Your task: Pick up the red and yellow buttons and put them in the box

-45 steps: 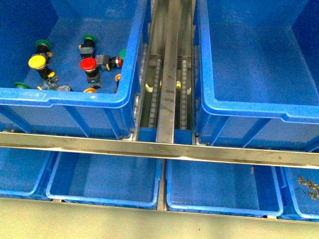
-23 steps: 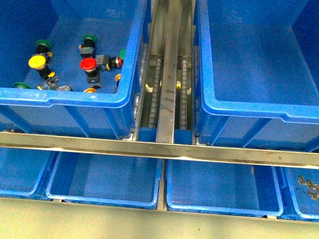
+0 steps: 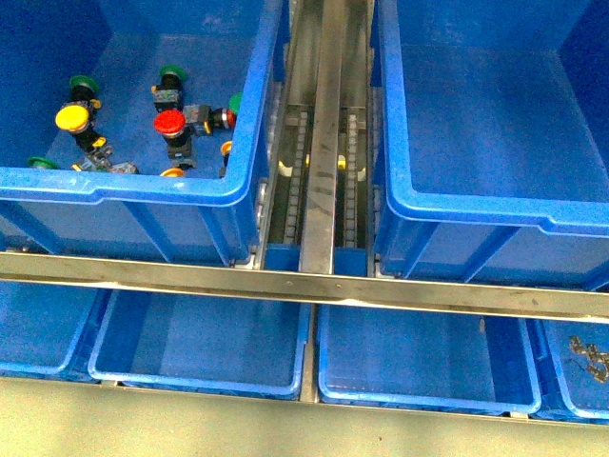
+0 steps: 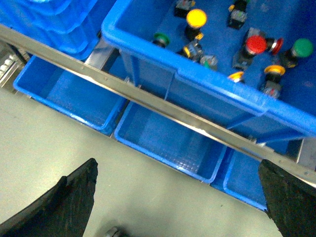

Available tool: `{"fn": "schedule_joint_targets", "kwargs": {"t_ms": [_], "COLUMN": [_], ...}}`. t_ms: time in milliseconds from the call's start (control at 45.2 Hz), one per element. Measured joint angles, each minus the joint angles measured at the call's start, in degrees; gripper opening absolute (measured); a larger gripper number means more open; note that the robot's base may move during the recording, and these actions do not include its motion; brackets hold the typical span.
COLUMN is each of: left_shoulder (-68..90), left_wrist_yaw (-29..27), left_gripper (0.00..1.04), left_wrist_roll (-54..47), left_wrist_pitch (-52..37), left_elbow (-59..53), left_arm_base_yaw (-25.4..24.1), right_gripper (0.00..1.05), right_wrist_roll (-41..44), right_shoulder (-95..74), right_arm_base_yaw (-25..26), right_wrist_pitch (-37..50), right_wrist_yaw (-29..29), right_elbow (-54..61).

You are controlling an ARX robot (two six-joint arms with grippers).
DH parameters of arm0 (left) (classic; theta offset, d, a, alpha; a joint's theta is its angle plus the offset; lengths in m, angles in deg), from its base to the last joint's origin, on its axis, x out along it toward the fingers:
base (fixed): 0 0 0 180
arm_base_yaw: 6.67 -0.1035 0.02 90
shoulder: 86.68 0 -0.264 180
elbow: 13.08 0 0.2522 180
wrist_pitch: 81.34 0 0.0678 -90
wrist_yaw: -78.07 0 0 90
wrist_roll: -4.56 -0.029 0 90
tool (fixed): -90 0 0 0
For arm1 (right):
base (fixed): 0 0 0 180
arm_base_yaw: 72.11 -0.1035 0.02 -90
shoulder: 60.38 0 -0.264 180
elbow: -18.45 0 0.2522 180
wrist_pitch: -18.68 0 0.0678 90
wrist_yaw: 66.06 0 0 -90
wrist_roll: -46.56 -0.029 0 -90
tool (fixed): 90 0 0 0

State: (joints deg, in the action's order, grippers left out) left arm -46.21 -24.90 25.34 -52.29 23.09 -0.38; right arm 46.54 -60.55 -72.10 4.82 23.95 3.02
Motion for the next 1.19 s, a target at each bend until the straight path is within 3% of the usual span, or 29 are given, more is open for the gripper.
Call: {"fn": "schedule_joint_targets", "kwargs": {"t_ms": [133, 265, 486, 1194], "left_shoulder": [17.7, 37.4, 61.2, 87.0], "left_wrist_yaw": [9.4, 19.2, 22.4, 25.8], "left_gripper": [0.97, 0.97, 0.97, 0.97], "left_wrist_roll": [-8.0, -19.0, -28.2, -35.8], "left_wrist_pitch": [-10.8, -11.5, -8.8, -4.7], "left_elbow": [10.4, 23.6, 41.0, 63.8], "left_arm_base_yaw": [-3.7, -6.6, -5.4, -4.0], "right_gripper": [0.99, 0.99, 0.99, 0.99], "right_wrist_roll": [0.0, 0.0, 0.0, 0.0], "right_shoulder": [0.0, 0.0, 0.0, 0.0], "right_arm_base_yaw": [0.0, 0.0, 0.0, 0.0], "right_wrist_pitch": [0.0, 0.0, 0.0, 0.0], "right_wrist_yaw": [0.0, 0.0, 0.0, 0.0], "right_elbow": [0.0, 0.0, 0.0, 0.0]}}
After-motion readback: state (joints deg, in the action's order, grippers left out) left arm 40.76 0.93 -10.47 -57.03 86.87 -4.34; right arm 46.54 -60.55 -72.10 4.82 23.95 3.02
